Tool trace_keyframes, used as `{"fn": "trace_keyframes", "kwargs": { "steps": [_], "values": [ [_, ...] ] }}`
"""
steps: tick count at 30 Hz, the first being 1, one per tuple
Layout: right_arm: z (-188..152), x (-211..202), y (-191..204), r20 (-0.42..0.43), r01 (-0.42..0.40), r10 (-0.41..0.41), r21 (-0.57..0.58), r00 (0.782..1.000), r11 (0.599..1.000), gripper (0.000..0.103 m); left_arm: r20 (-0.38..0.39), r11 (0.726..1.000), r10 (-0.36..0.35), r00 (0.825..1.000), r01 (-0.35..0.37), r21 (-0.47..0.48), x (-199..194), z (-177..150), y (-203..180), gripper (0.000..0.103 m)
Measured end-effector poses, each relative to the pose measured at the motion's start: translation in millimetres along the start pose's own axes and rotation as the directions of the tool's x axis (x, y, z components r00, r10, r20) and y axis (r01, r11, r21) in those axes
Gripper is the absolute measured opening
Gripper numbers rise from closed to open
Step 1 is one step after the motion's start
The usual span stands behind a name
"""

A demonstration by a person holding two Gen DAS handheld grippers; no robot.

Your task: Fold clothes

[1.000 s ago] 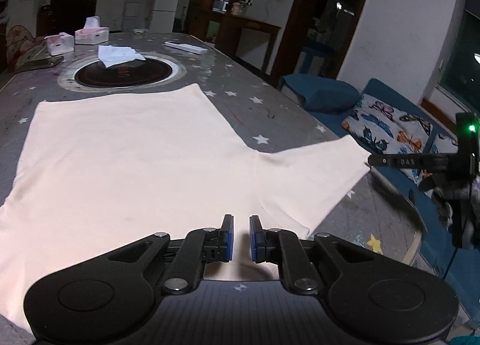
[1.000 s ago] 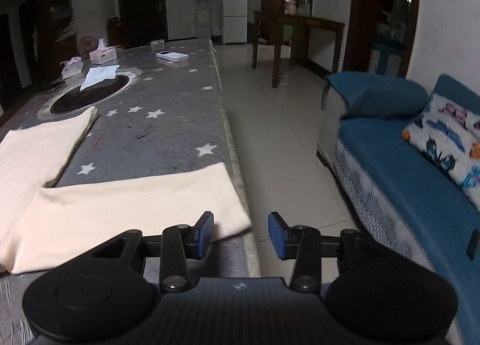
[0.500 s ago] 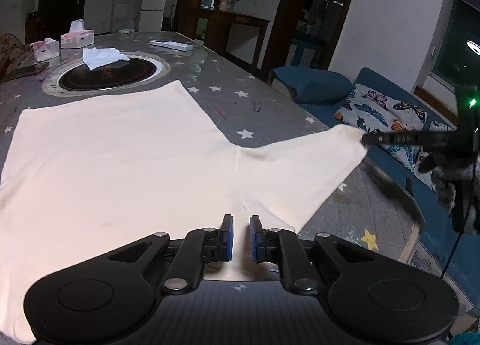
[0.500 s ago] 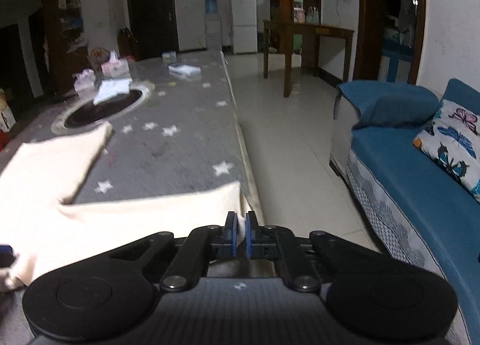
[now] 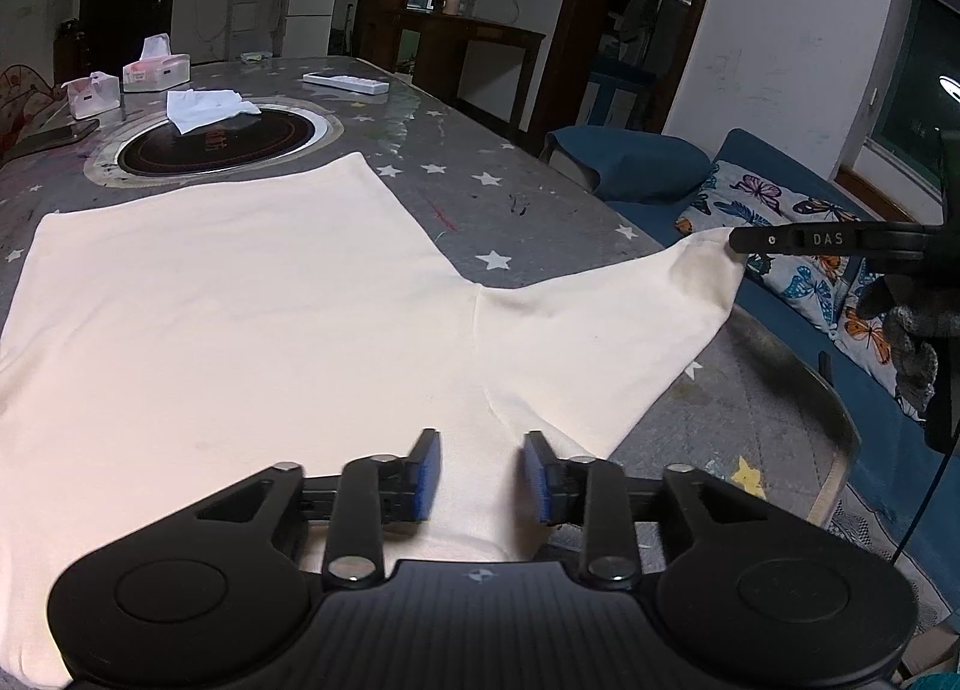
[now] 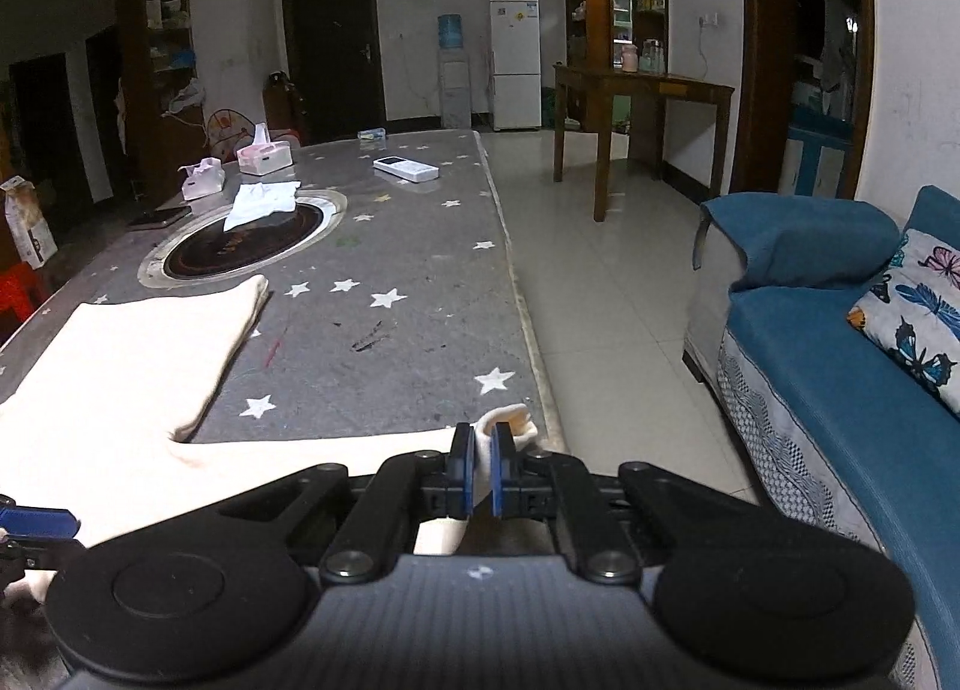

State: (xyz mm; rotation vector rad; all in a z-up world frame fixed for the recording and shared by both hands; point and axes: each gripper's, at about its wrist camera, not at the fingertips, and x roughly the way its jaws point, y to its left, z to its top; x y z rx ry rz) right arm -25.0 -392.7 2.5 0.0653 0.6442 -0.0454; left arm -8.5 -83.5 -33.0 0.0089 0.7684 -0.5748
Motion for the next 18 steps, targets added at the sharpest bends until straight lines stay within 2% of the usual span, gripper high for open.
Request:
{"fn": "trace_keyframes", "kwargs": {
  "steps": [5, 11, 18],
  "values": [
    [6.0, -7.0, 7.4, 0.017, -0.02, 0.021, -0.018, 1.0, 1.0, 0.005, 0.004, 1.0, -0.001, 1.0, 0.001, 0.001, 0.1, -0.1, -0.6, 0.046],
    [21.8, -17.4, 27.2, 0.042, -0.101, 0.102, -0.044, 0.994, 0.994, 0.005, 0.013, 1.0, 0.002, 1.0, -0.002, 0.005, -4.0, -0.2, 1.6, 0.046],
    [51.0, -35.4, 75.6, 0.073, -0.256, 0.267, -0.135, 0.961, 0.957, 0.005, 0.049, 0.999, 0.037, 0.998, -0.036, -0.02, -20.1, -0.7, 18.1, 0.047]
  ]
}}
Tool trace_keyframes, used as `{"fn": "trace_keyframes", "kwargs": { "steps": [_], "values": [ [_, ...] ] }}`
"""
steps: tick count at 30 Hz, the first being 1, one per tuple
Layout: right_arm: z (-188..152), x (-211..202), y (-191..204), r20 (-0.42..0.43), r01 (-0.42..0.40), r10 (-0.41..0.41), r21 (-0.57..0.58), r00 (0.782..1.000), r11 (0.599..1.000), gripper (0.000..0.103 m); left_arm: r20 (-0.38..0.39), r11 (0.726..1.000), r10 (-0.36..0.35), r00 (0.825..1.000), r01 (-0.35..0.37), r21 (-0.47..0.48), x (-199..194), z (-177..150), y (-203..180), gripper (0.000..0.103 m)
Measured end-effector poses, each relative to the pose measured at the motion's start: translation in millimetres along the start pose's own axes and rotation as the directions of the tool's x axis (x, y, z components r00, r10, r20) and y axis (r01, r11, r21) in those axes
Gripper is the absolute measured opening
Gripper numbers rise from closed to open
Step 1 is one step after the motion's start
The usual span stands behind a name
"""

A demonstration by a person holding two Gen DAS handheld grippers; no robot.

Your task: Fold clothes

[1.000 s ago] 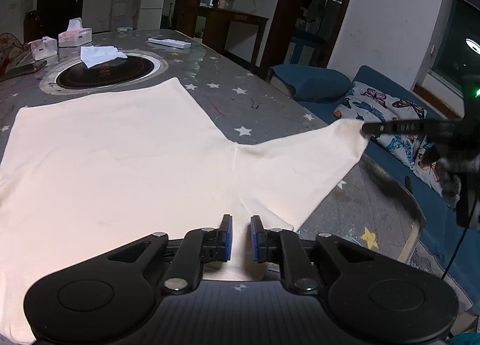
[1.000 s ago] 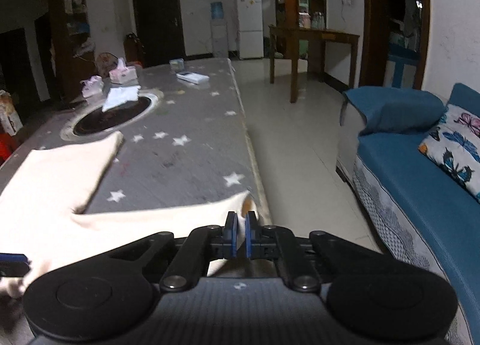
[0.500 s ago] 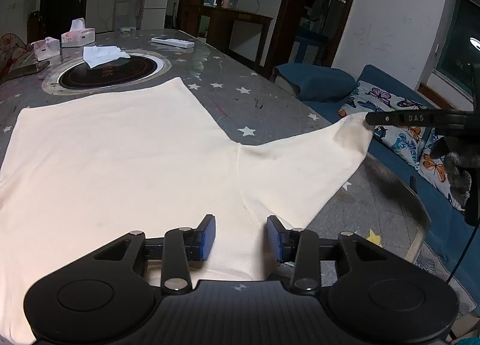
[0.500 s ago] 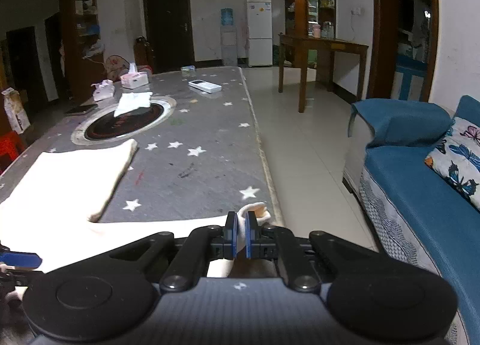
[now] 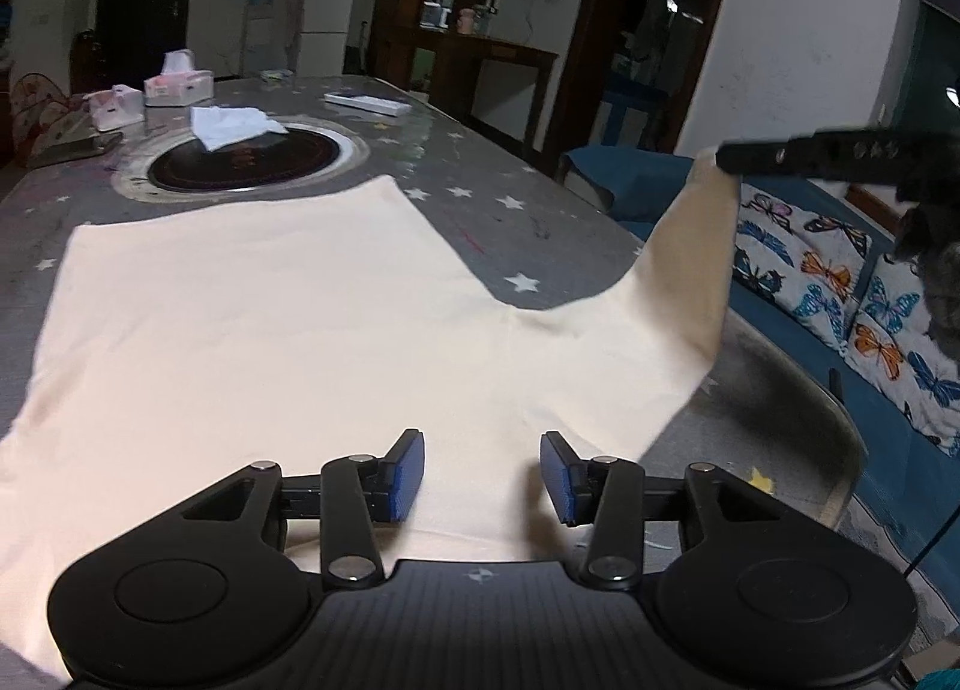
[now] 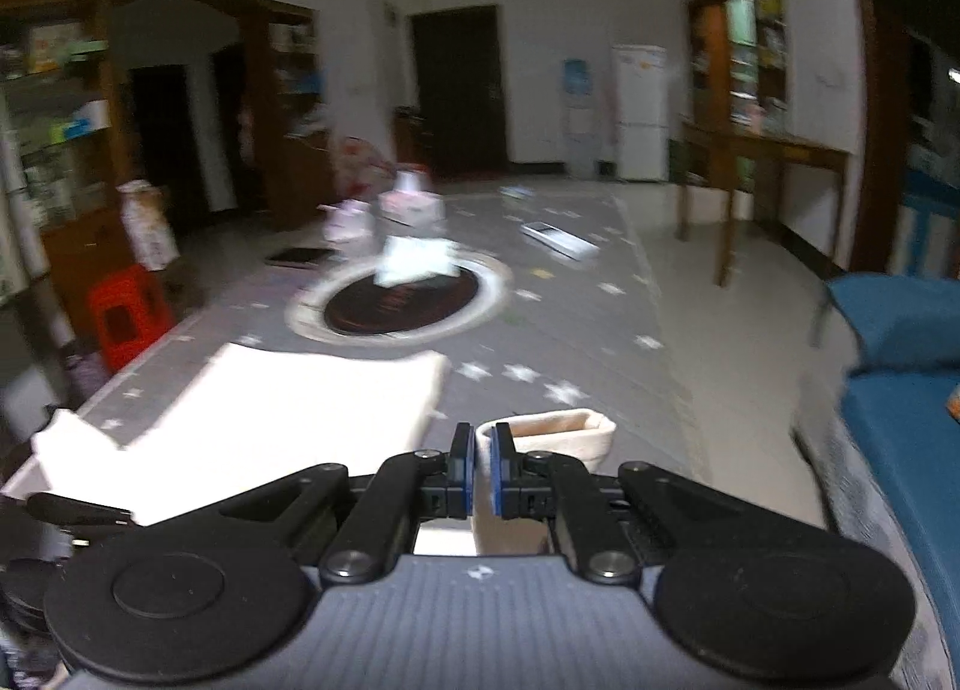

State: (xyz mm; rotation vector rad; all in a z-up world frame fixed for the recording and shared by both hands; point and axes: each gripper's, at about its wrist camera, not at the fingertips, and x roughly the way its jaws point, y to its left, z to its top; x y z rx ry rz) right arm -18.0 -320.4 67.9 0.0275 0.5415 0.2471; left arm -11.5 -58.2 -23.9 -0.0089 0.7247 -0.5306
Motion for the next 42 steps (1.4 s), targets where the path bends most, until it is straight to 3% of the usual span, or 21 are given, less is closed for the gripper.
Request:
{"fn": "trace_keyframes", "kwargs": {
  "steps": [7, 18, 32, 37, 42],
  "values": [
    [30.3, 19.9, 59.8, -0.004, -0.151, 0.152, -0.11, 0.988, 0.982, 0.005, 0.041, 0.996, 0.063, 0.997, -0.06, -0.066, -23.1, -5.1, 30.9, 0.047],
    [41.4, 67.6, 164.1, -0.096, -0.355, 0.342, -0.247, 0.935, 0.902, 0.005, 0.064, 0.981, 0.125, 0.99, -0.114, -0.157, -49.0, -21.0, 67.5, 0.049],
    [16.8, 106.0, 232.7, -0.212, -0.481, 0.433, -0.305, 0.876, 0.822, 0.008, 0.053, 0.964, 0.163, 0.985, -0.148, -0.223, -58.0, -34.9, 87.2, 0.049],
    [14.6, 98.4, 220.7, -0.212, -0.456, 0.405, -0.336, 0.889, 0.824, 0.008, 0.055, 0.963, 0.166, 0.985, -0.15, -0.223, -63.2, -36.8, 88.7, 0.049],
    [-0.6, 90.0, 178.1, -0.249, -0.383, 0.311, -0.333, 0.917, 0.862, 0.008, 0.059, 0.956, 0.191, 0.98, -0.172, -0.236, -70.9, -36.5, 95.3, 0.049]
  ]
}}
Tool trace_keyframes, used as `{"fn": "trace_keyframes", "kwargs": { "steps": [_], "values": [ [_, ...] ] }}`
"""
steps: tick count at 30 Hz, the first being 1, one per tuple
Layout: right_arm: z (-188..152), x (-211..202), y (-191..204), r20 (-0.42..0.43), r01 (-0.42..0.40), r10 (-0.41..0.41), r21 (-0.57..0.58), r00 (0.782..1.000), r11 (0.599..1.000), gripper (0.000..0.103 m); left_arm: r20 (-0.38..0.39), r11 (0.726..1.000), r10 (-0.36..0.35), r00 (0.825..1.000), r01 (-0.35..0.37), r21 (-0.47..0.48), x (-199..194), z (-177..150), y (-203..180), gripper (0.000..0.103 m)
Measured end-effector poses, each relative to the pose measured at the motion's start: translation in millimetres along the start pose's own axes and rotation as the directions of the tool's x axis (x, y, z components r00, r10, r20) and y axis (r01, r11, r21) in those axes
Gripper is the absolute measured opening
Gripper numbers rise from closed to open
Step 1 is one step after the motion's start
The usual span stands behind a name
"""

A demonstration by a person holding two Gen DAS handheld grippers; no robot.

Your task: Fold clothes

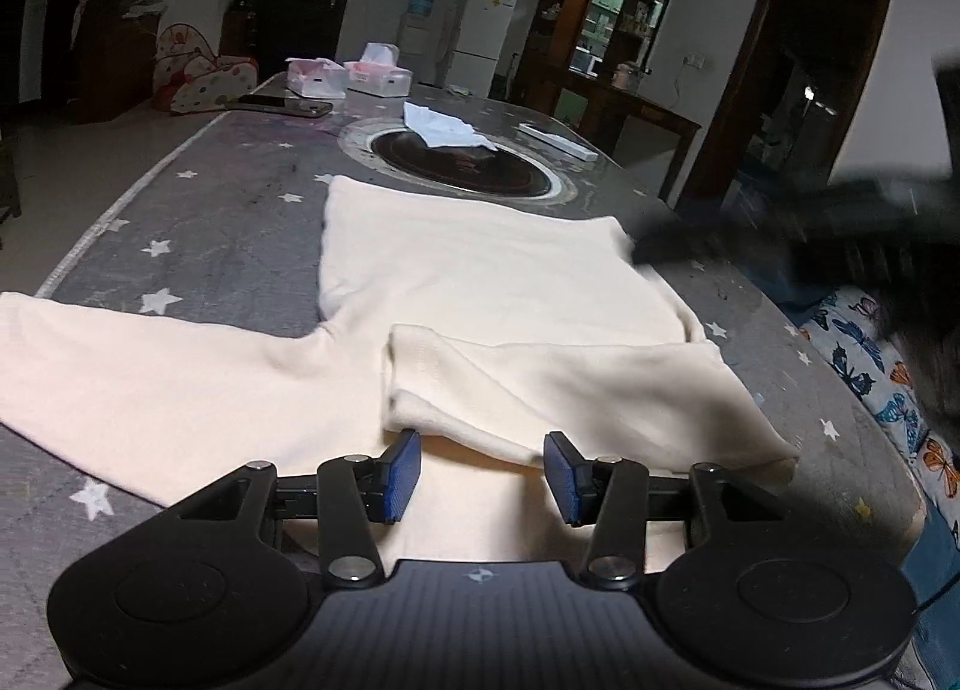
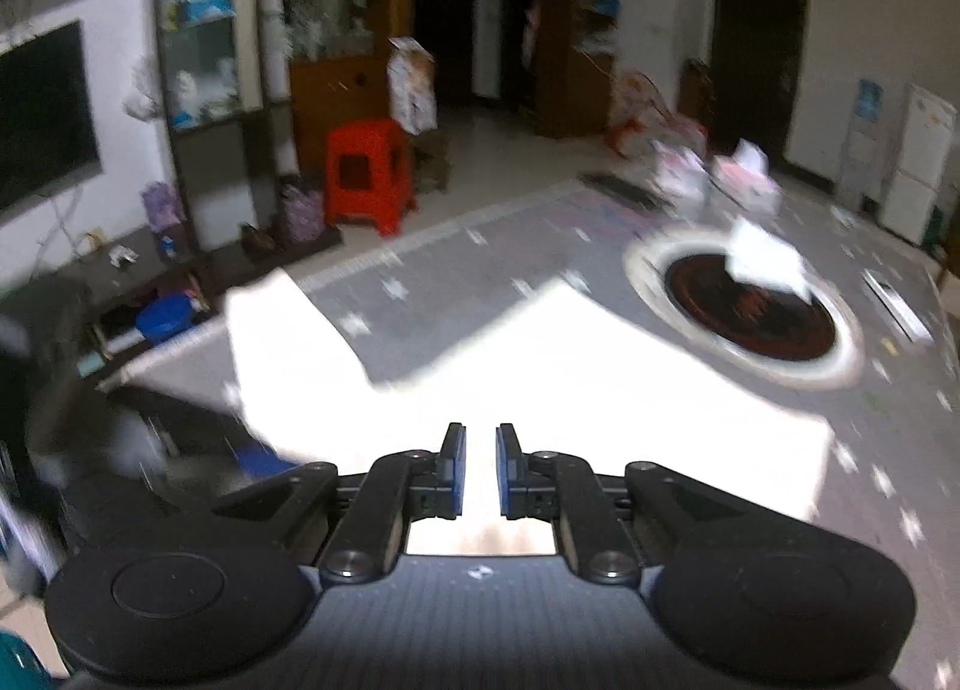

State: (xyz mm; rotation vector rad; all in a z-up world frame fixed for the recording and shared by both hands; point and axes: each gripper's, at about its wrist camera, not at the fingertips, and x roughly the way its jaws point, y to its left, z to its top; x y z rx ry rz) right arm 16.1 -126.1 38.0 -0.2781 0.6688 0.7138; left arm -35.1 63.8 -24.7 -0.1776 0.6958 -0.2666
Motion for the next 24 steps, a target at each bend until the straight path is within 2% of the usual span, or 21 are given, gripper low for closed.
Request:
{"fn": "trace_keyframes", "kwargs": {
  "steps": [5, 9, 16, 20, 24],
  "values": [
    [-53.4, -14.5, -24.9, -0.101, 0.07, -0.063, 0.06, 0.993, 0.996, 0.009, 0.021, 0.999, 0.051, 0.998, -0.051, -0.015, -11.1, 3.5, 11.6, 0.049],
    [-83.8, -24.4, -37.8, -0.139, 0.1, -0.084, 0.11, 0.987, 0.989, 0.009, 0.042, 0.997, 0.076, 0.996, -0.075, -0.023, -17.1, 11.0, 15.6, 0.049],
    [-83.4, -20.8, -56.2, -0.093, 0.142, -0.128, 0.167, 0.987, 0.976, 0.009, 0.039, 0.999, -0.003, 0.999, 0.002, 0.039, 2.5, 21.6, -11.1, 0.047],
    [-74.7, -4.8, -59.1, -0.071, 0.159, -0.15, 0.148, 0.986, 0.976, 0.009, 0.008, 0.998, -0.029, 1.0, 0.028, 0.047, 22.5, 23.8, -21.8, 0.047],
    [-74.6, 9.5, -58.6, -0.083, 0.194, -0.185, 0.11, 0.979, 0.975, 0.009, 0.009, 0.998, -0.03, 1.0, 0.029, 0.062, 31.4, 26.7, -25.2, 0.047]
  ]
}}
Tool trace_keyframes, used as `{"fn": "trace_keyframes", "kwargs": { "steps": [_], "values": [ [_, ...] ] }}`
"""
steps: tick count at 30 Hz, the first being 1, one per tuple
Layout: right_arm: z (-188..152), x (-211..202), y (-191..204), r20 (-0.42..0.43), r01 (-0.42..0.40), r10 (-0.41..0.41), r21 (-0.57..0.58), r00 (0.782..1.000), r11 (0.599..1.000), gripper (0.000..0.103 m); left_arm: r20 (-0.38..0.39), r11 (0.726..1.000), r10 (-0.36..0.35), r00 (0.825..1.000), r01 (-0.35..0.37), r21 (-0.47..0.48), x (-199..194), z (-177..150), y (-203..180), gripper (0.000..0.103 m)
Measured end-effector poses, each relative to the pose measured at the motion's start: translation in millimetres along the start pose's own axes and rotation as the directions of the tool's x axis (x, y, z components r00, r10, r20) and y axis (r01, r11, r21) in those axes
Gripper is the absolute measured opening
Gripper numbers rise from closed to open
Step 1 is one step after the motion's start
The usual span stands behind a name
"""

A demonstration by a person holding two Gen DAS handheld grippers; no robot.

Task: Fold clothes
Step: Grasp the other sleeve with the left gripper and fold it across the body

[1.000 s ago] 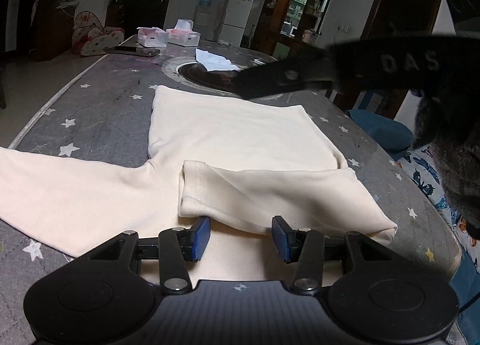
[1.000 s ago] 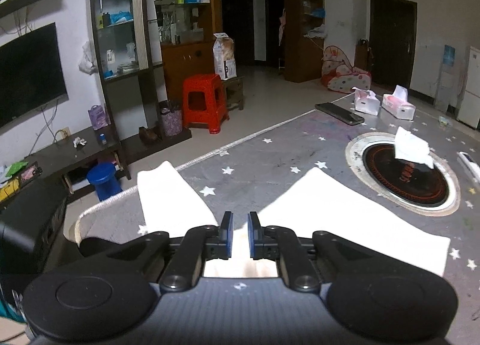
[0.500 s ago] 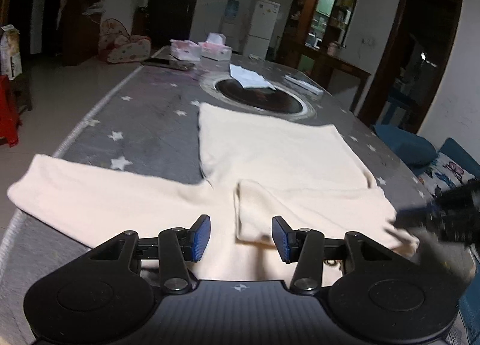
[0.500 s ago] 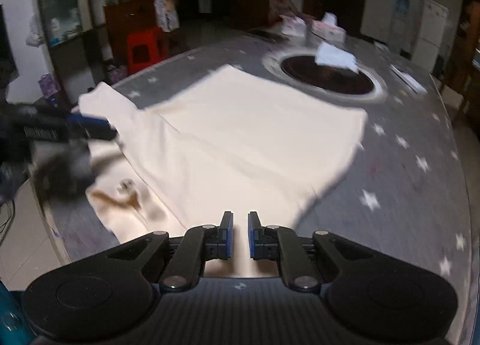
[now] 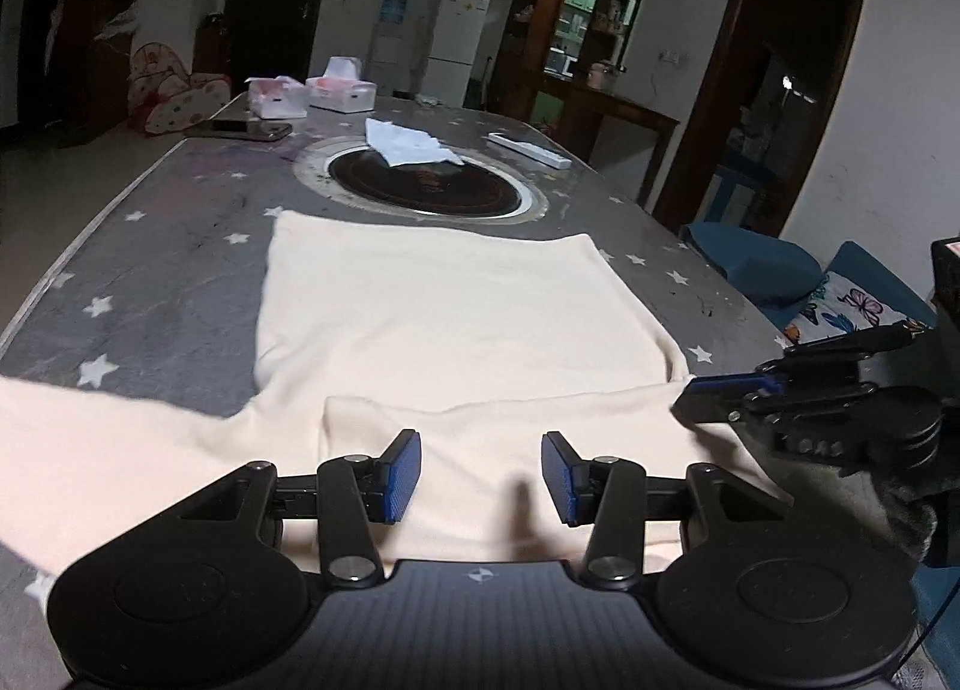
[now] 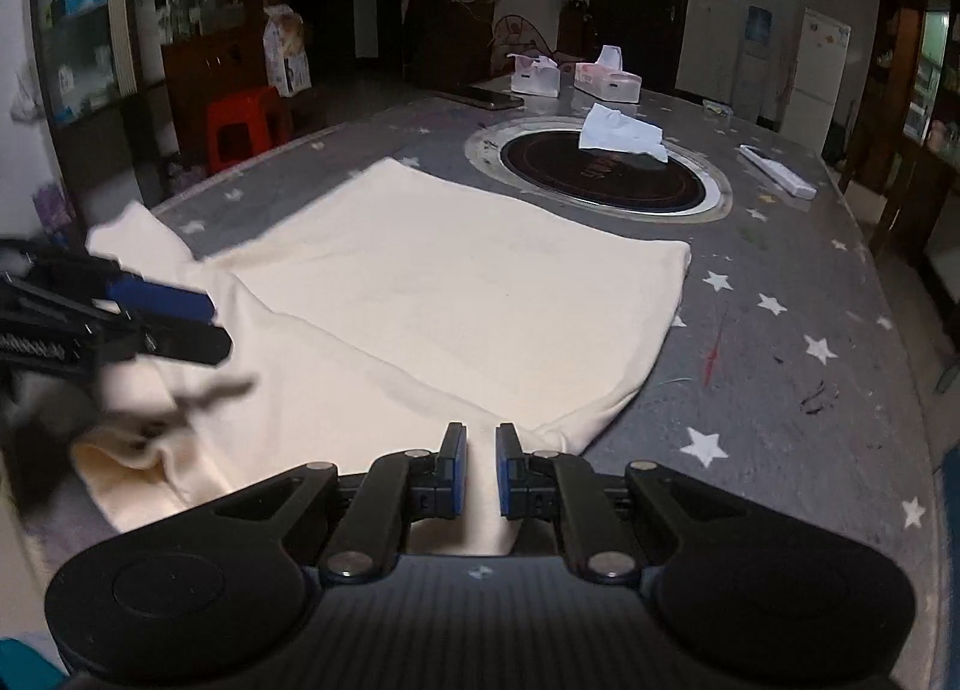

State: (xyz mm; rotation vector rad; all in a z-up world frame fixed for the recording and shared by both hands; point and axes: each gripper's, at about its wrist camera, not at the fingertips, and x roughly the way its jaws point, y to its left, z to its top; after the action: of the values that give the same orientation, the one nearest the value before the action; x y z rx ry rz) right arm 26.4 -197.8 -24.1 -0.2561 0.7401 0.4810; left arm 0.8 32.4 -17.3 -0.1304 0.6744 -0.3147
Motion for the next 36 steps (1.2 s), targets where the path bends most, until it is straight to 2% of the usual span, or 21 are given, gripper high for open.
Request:
{"fn": "trace_keyframes", "kwargs": {
  "steps": [4, 6, 9, 14, 17, 24, 28, 31, 36],
  "values": [
    [-5.0, 2.1, 1.5, -0.011, 0.044, -0.045, -0.024, 0.999, 0.999, 0.008, -0.023, 0.998, 0.056, 0.998, -0.057, -0.029, 8.2, 0.7, 12.1, 0.047],
    [-6.2, 1.0, 1.1, -0.013, 0.053, -0.053, -0.028, 0.998, 0.998, 0.008, -0.025, 0.996, 0.079, 0.997, -0.08, -0.046, 8.7, -0.7, 20.5, 0.041],
    [-5.5, 0.1, 0.1, -0.014, 0.054, -0.054, -0.023, 0.998, 0.998, 0.009, -0.016, 0.992, 0.103, 0.995, -0.104, -0.069, 3.5, 1.4, 24.4, 0.039],
    [0.3, -1.6, 4.6, 0.011, 0.042, -0.041, -0.029, 0.999, 0.999, 0.009, 0.026, 0.993, 0.108, 0.994, -0.106, -0.049, 1.7, 5.8, 20.3, 0.038],
    [1.3, 4.2, 6.4, 0.003, 0.041, -0.041, -0.035, 0.999, 0.999, 0.009, 0.01, 0.983, 0.184, 0.983, -0.184, -0.024, 11.7, 4.2, 22.8, 0.033],
    [2.3, 6.4, 6.1, -0.009, 0.041, -0.041, -0.032, 0.999, 0.999, 0.009, 0.016, 0.981, 0.189, 0.982, -0.188, -0.035, -1.3, -4.7, 33.4, 0.032],
    [5.9, 6.7, 14.2, -0.004, 0.028, -0.028, -0.056, 1.0, 0.998, 0.016, 0.007, 0.977, 0.214, 0.977, -0.214, -0.016, -0.3, -11.0, 34.2, 0.033],
    [6.5, 9.2, 19.5, -0.014, 0.029, -0.03, -0.071, 0.999, 0.997, 0.016, 0.017, 0.975, 0.22, 0.975, -0.219, -0.029, -5.6, -10.9, 36.8, 0.033],
    [17.9, 4.2, 33.9, 0.006, -0.027, 0.028, -0.099, 1.0, 0.995, 0.016, 0.026, 0.967, 0.246, 0.969, -0.243, -0.079, -21.5, -11.4, 49.9, 0.033]
  ]
}}
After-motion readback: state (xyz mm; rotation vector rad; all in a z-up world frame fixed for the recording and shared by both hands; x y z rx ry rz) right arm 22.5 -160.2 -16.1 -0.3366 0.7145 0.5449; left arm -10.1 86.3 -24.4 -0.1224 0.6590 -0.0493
